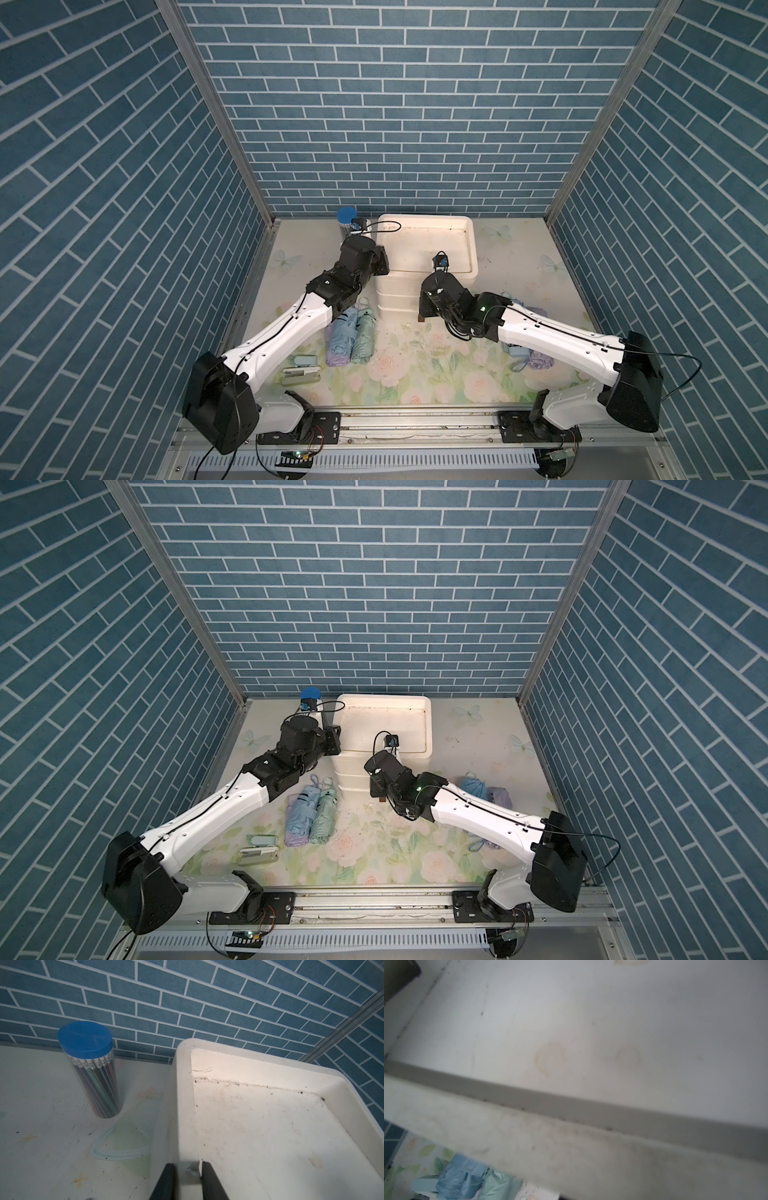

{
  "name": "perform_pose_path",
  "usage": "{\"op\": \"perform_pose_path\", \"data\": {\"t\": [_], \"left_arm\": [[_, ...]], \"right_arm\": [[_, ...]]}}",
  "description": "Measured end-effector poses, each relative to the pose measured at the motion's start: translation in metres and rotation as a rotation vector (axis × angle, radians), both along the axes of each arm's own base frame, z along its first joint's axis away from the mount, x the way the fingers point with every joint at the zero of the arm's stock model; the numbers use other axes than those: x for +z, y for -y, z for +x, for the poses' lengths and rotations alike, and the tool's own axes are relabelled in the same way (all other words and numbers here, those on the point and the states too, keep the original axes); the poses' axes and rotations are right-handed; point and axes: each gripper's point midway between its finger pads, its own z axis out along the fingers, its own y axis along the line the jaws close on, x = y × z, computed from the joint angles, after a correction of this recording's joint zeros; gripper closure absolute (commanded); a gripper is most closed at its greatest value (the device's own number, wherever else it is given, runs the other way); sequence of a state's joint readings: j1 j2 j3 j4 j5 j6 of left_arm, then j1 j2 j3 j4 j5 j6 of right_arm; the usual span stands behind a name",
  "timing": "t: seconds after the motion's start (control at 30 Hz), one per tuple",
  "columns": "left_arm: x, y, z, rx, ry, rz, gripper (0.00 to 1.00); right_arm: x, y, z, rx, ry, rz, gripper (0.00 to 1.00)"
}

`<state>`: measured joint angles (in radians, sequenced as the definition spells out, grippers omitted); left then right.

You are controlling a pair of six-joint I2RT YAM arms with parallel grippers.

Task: Place the umbrella in the drawer by color
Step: Open the drawer in the storage box.

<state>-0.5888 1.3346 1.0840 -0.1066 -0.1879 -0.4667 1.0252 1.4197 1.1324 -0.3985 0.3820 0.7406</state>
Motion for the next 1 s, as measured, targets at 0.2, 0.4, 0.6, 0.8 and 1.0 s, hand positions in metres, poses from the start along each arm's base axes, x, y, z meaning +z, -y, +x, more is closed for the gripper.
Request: {"op": "perform_pose_path", "data": {"t": [0.2, 0.4, 0.6, 0.8, 1.0], "left_arm": [[-0.001, 0.000, 0.007, 0.041, 0.003, -0.013, 1.00], [-0.001, 0.005, 0.015, 0.098, -0.002, -0.046, 1.00], [-0.001, 0.005, 0.018, 0.152, -0.002, -0.066, 1.00], [-0.002, 0.005, 0.018, 0.174, 0.001, -0.074, 1.00], [-0.001, 0.004, 0.018, 0.185, 0.002, -0.080, 1.00]], "right_arm": [[0.000, 0.003, 0.007, 0.014, -0.011, 0.006, 1.00], [0.003, 0.010, 0.019, 0.028, -0.011, -0.012, 1.00], [0.005, 0.014, 0.024, 0.033, -0.001, -0.022, 1.00], [0.016, 0.011, 0.010, 0.069, 0.033, 0.004, 1.00], [0.033, 0.005, -0.027, 0.134, 0.087, 0.017, 1.00]]}}
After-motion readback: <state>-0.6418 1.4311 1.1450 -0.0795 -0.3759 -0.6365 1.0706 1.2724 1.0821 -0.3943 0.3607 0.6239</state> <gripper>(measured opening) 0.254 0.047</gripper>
